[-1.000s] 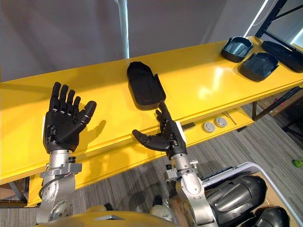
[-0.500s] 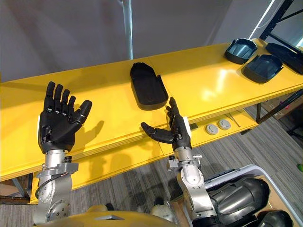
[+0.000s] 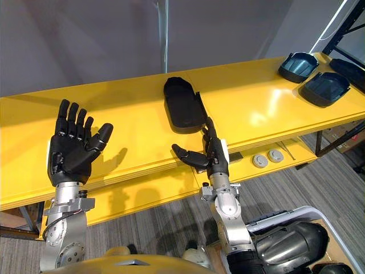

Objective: Walk over and take three plastic housings, then place them on the shelf

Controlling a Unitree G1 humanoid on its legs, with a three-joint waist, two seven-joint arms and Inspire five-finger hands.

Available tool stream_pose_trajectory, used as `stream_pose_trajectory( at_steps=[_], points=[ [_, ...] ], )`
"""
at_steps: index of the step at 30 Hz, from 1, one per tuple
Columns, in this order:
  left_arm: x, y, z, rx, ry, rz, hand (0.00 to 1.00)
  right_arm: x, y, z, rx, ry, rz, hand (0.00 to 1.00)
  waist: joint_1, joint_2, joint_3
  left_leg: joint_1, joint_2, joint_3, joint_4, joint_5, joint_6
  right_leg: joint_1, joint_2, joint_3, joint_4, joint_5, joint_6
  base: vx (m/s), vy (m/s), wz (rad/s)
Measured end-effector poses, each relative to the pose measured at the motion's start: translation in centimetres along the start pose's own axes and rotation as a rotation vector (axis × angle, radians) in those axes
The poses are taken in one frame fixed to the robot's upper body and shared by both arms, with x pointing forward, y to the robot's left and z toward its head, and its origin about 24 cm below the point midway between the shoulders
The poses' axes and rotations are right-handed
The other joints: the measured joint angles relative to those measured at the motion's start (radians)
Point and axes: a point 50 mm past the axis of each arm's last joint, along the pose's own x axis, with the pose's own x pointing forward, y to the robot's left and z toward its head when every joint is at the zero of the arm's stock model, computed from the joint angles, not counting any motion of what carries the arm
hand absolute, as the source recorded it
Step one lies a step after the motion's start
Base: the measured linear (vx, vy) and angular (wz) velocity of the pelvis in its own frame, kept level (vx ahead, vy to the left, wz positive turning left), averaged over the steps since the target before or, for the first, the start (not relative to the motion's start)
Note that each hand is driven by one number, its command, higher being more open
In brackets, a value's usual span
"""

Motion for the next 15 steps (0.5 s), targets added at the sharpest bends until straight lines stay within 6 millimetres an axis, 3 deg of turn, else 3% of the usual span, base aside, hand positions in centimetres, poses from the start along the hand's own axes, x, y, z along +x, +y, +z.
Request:
stream_pose_trajectory(
  at_steps=[15],
  points=[
    [0.0,0.6,0.1,0.02,-0.002,0.007,1.0,1.6,-0.1,0.0,-0.013,-0.002,-0.041,1.0,0.026,-0.009,0.001,0.013,-0.011,-0.01,-0.033,0.028,0.0,0.009,-0.003,-0.018,-0.002,0.001,0.0,-0.01,0.002,0.03]
  ],
)
